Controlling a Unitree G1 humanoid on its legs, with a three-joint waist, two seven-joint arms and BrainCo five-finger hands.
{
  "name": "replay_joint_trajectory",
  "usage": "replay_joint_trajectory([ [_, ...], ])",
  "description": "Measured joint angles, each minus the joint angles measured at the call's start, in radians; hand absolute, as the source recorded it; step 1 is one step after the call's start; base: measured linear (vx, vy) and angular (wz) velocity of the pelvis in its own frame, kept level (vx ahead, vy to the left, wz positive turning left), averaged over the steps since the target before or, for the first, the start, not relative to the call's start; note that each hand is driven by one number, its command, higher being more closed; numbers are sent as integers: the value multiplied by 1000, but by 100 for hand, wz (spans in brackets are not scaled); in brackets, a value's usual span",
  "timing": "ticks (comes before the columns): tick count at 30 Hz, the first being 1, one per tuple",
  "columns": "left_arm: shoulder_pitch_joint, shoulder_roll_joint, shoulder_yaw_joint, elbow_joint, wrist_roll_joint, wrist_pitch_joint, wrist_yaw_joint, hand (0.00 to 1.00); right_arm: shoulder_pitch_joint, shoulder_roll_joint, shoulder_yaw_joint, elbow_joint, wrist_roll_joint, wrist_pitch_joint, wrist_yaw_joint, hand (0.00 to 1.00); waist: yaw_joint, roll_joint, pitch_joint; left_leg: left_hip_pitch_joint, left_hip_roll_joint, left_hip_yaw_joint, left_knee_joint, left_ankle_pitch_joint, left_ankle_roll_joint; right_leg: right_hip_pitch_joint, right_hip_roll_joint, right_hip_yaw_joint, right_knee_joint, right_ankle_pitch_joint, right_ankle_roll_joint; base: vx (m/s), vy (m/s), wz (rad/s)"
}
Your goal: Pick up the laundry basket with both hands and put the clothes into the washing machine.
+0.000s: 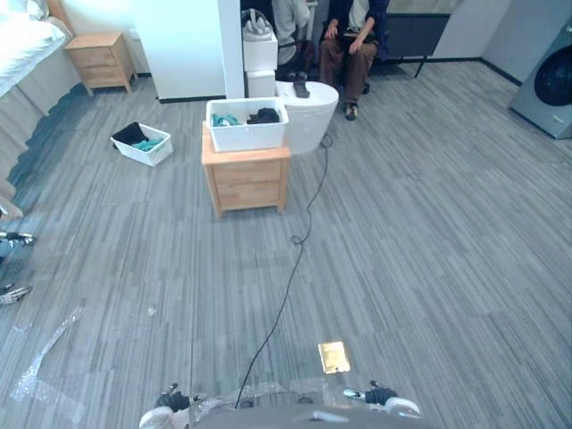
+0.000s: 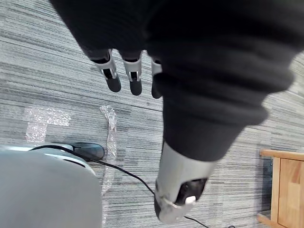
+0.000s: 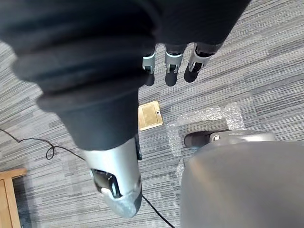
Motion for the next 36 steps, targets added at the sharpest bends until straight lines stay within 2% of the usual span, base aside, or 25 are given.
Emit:
replay_joint_trajectory([
  [4, 2, 2, 0, 12, 26, 1, 0, 0, 8, 5, -54, 9, 3, 15, 0, 0, -1, 2, 1, 0, 0, 1, -1, 0, 0, 2, 0, 0, -7, 3, 1, 0, 0, 0],
  [15, -1, 3, 0, 27, 40, 1, 6, 0, -7, 5, -54, 15, 38, 15, 0, 0, -1, 3, 9, 1, 0, 1, -1, -1, 1, 20, 0, -2, -27, 13, -5, 2, -8, 0],
  [36, -5, 19, -40, 25, 40, 1, 9, 0, -11, 1, 28, -3, 85, 12, 0, 0, 0, -8, 32, -7, 0, 13, -2, -3, 3, 7, 0, 7, -28, 15, -4, -21, -16, -1],
])
